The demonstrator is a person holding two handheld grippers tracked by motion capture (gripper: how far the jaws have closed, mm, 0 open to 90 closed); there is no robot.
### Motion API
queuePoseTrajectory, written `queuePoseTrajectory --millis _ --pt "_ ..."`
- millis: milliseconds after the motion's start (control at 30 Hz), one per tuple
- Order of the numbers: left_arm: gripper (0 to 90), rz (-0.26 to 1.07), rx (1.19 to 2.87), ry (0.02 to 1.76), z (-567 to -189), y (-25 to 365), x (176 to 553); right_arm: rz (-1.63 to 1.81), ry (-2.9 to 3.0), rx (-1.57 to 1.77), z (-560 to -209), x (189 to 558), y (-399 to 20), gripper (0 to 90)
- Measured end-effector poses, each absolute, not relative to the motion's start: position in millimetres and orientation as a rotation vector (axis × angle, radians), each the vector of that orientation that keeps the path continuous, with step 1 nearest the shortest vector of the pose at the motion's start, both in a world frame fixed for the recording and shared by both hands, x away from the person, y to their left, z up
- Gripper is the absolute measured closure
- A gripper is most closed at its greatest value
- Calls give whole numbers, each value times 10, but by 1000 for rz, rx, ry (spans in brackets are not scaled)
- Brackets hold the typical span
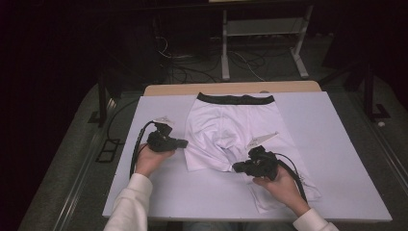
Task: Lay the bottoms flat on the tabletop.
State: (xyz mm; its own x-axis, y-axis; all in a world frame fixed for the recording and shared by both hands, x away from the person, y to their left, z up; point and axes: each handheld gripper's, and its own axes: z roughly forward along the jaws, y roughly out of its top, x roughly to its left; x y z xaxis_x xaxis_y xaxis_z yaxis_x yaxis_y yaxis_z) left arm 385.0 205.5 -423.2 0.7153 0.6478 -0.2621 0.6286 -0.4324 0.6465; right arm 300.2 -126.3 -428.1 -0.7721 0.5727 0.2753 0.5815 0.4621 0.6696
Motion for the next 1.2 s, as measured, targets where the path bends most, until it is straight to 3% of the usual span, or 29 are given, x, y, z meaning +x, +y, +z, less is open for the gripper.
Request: queuePoseTrajectory --millis 133,367,567,867,1200 --pt "867 23 2174 965 -4304 2039 3871 -1198 -2687 -1050 -4344 3018 -1225 852" --pt "597 29 2149 875 -4199 2114 3682 -1208 -2674 -1056 -4353 3037 -1264 852" --pt "492 -17 2213 690 -4245 2072 3395 -1226 -2657 -1059 -4335 3051 -1294 852" --pt "448 -39 2303 610 -4376 1890 3294 -1230 -2649 -1068 -4326 3053 -1322 852" --pt "456 46 2361 543 -4459 1824 3257 -1220 -2645 -1065 -4333 3054 -1319 852"
